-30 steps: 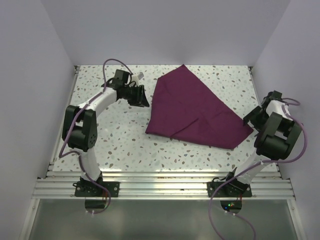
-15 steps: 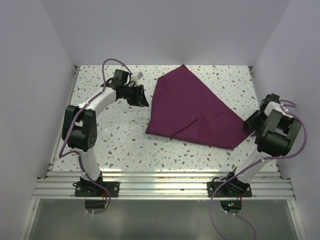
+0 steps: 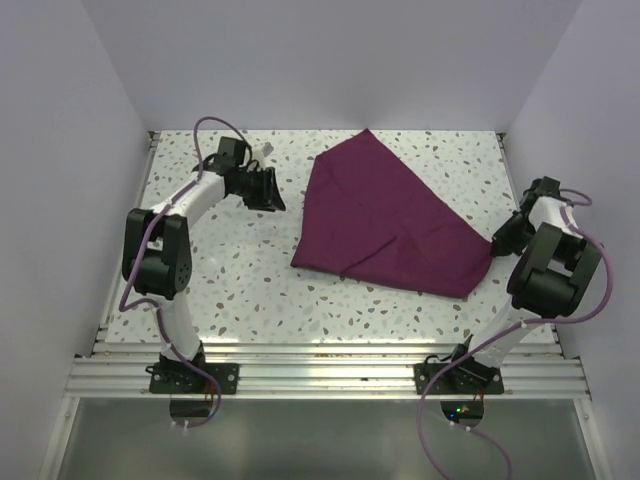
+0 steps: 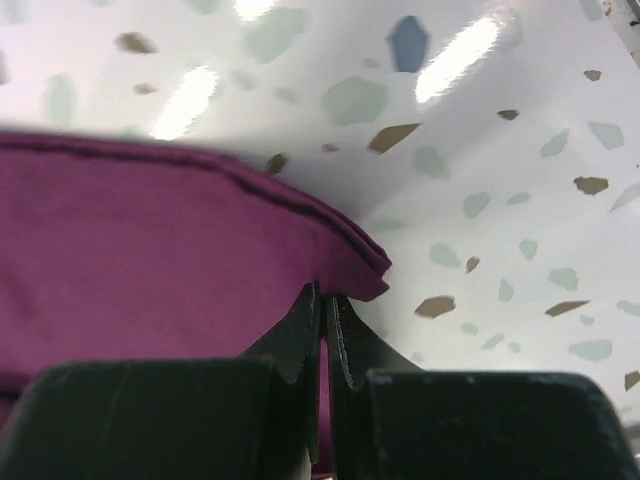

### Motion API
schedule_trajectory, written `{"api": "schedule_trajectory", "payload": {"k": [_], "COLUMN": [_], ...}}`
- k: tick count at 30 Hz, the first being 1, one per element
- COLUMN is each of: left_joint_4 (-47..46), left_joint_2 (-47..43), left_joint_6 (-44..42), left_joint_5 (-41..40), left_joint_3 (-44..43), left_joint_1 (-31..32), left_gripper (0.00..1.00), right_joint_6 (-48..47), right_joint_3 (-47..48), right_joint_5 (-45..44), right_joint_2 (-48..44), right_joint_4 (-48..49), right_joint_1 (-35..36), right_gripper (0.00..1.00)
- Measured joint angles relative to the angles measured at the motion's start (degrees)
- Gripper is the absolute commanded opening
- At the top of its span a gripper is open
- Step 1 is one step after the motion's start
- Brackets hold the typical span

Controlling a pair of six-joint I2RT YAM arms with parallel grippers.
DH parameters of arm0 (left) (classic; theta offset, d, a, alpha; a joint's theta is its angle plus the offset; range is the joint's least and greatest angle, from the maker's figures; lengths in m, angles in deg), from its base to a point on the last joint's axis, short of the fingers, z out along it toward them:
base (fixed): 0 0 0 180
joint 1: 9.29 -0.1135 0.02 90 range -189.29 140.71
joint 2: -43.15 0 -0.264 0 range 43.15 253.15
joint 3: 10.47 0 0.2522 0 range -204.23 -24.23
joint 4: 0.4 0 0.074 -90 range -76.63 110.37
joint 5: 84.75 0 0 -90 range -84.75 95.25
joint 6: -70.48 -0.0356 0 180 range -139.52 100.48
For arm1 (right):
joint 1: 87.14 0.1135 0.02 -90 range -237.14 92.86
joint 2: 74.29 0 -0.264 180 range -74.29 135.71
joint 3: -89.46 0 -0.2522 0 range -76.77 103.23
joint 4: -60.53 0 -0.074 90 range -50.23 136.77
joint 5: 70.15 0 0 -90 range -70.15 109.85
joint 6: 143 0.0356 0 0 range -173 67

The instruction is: Prepare the surgical pack

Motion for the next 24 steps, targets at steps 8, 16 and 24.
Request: {"api": "schedule_trajectory", "payload": {"k": [8, 16, 24], "left_joint_4": [1.6, 1.2, 1.6], "left_joint_2": [3.8, 4.1, 4.2], "left_joint_6": [0.7, 2.0, 2.1], "left_joint_5": [-0.9, 1.7, 1.8], "left_joint_3": [-1.9, -1.9, -1.3], "left_joint_1": [-2.2, -2.2, -2.0], "left_gripper": [0.36, 0.37, 0.36], "right_joint_6": [1.8, 5.0, 6.7], "right_joint_3": [12.6, 22.8, 29.7], "right_joint_5": [2.0, 6.3, 7.4], "right_joint_2": [-6.7, -8.5, -6.3], "right_joint_4": [-8.1, -12.0, -14.4], "right_joint_1": [14.5, 29.3, 41.9], "right_gripper": [0.00, 0.00, 0.00]}}
